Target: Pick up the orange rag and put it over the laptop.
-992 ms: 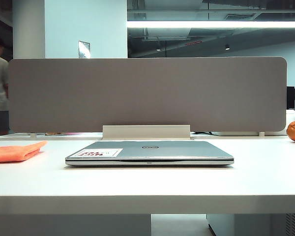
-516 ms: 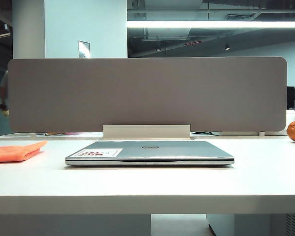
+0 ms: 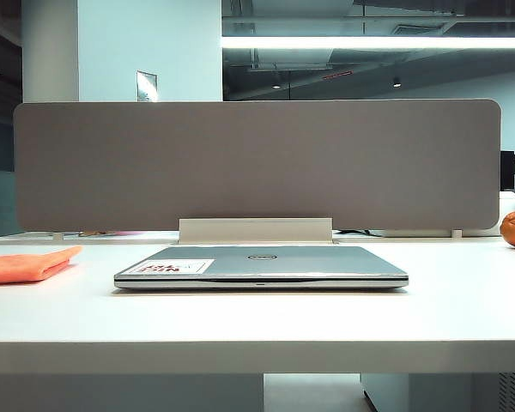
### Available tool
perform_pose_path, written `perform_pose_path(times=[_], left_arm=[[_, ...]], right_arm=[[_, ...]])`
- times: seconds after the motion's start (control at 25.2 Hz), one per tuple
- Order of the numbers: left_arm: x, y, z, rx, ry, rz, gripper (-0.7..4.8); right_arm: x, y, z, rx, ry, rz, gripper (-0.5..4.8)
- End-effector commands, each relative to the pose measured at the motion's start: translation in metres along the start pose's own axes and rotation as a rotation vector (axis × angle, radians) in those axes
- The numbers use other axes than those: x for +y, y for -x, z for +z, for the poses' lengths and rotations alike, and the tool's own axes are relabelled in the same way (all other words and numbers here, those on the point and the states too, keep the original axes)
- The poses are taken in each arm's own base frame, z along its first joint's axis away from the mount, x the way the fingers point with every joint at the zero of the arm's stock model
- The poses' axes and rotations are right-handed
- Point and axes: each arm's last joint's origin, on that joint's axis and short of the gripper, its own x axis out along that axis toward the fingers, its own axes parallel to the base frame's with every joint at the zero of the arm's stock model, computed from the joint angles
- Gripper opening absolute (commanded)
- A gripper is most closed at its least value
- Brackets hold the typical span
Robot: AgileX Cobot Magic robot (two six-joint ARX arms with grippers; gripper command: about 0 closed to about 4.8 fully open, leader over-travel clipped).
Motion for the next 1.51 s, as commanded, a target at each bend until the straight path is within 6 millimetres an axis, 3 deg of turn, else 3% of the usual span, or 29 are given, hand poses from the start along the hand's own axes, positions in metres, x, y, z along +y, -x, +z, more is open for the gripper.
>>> perform_pose_path(times=[0.04,0.12,0.24,0.67,1.03,1.11,1.15,1.31,1.51], left_arm=[[0.005,-0.009,-0.001,0.031,0.019,0.000,1.98],[0.009,-0.017,-0.002,0.050,0.027,0.009,2.00],[0.016,-0.032,-0.006,0.084,0.039,0.024,2.51],[0.026,-0.062,-0.013,0.122,0.039,0.041,2.52],[0.022,-0.074,-0.020,0.130,-0.037,0.053,2.45],[0.020,-0.075,-0.021,0.129,-0.052,0.059,1.74],[0.018,-0.076,-0.023,0.131,-0.064,0.056,1.04],[0.013,-0.077,-0.025,0.136,-0.132,0.046,0.01],[0.011,-0.077,-0.026,0.139,-0.149,0.033,-0.06]], right_arm=[[0.001,0.001,0.002,-0.011,0.011,0.008,-0.05],[0.001,0.001,0.002,-0.011,0.011,0.008,-0.05],[0.001,0.001,0.002,-0.010,0.011,0.008,-0.05],[0.001,0.001,0.002,-0.011,0.011,0.008,-0.05],[0.001,0.001,0.002,-0.011,0.011,0.008,-0.05],[0.001,0.001,0.002,-0.011,0.012,0.009,-0.05],[0.001,0.001,0.002,-0.012,0.012,0.009,-0.05],[0.001,0.001,0.002,-0.012,0.012,0.009,-0.06],[0.001,0.001,0.002,-0.012,0.012,0.009,-0.05]])
